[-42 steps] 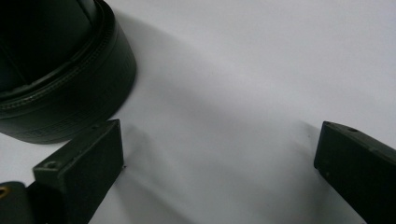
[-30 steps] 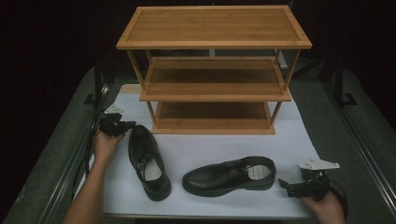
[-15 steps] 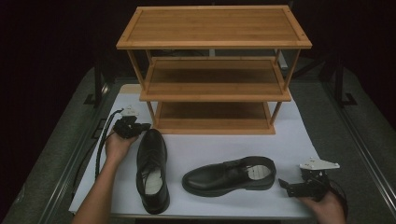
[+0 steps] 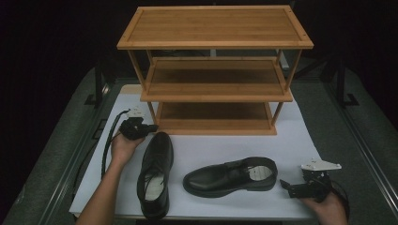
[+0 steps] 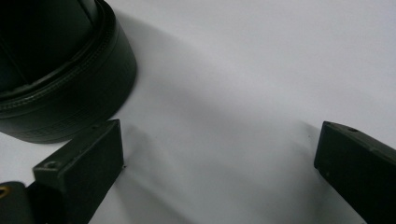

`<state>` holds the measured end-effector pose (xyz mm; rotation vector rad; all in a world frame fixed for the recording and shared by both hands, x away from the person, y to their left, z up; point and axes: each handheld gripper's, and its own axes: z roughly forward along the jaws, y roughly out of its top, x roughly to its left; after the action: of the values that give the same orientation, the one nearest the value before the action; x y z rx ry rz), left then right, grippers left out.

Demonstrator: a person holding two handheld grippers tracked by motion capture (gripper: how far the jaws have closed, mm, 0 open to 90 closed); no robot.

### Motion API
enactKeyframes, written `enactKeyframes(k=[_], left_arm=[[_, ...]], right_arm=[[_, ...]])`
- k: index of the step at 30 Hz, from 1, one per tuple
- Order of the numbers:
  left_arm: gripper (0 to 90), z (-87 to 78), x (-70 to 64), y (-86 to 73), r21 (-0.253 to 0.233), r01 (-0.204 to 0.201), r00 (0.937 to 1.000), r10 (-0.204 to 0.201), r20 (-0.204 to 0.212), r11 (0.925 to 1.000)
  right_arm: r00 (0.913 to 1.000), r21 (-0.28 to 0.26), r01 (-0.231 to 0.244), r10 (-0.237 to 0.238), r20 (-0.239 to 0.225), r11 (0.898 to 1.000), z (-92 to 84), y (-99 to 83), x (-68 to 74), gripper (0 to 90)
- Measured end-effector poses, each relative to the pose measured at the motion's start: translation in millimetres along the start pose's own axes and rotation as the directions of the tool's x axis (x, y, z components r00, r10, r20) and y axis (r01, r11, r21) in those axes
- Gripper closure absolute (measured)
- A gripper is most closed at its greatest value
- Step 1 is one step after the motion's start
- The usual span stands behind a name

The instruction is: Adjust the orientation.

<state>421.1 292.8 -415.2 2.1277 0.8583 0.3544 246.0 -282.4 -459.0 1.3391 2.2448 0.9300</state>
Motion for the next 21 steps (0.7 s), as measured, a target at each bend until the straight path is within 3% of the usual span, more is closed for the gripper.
enactKeyframes(k=[7, 8, 11, 15, 18, 21], left_arm=[[90.0, -40.3, -8.1, -16.1, -0.039, 0.035, 0.9994, -0.035, -0.002, 0.9986], [90.0, -40.3, -8.1, -16.1, -0.039, 0.035, 0.9994, -0.035, -0.002, 0.9986], [90.0, -55.6, -25.3, -34.6, -0.024, 0.042, 0.9991, -0.041, 0.008, 0.9988], [90.0, -70.6, -43.9, -57.2, -0.04, 0.054, 0.9985, -0.054, 0.009, 0.9977], [90.0, -85.5, -55.2, -66.0, -0.051, 0.061, 0.9981, -0.06, 0.016, 0.9969], [90.0, -97.2, -68.8, -76.7, -0.032, 0.051, 0.9987, -0.051, 0.007, 0.9982]], right_arm=[[1.0, 0.0, 0.001, -0.001, 0.001, 1.0, 0.0, 0.0, 0.1, 1.0], [1.0, 0.0, 0.001, -0.001, 0.001, 1.0, 0.0, 0.0, 0.1, 1.0], [1.0, 0.001, 0.001, -0.001, 0.001, 1.0, 0.0, 0.0, 0.1, 1.0], [1.0, 0.0, 0.001, -0.001, 0.001, 1.0, 0.0, 0.0, 0.1, 1.0], [1.0, 0.002, 0.0, 0.0, 0.001, 1.0, -0.1, 0.1, 0.3, 1.0], [1.0, 0.001, 0.001, -0.001, 0.002, 1.0, 0.0, -0.1, 0.2, 1.0]])
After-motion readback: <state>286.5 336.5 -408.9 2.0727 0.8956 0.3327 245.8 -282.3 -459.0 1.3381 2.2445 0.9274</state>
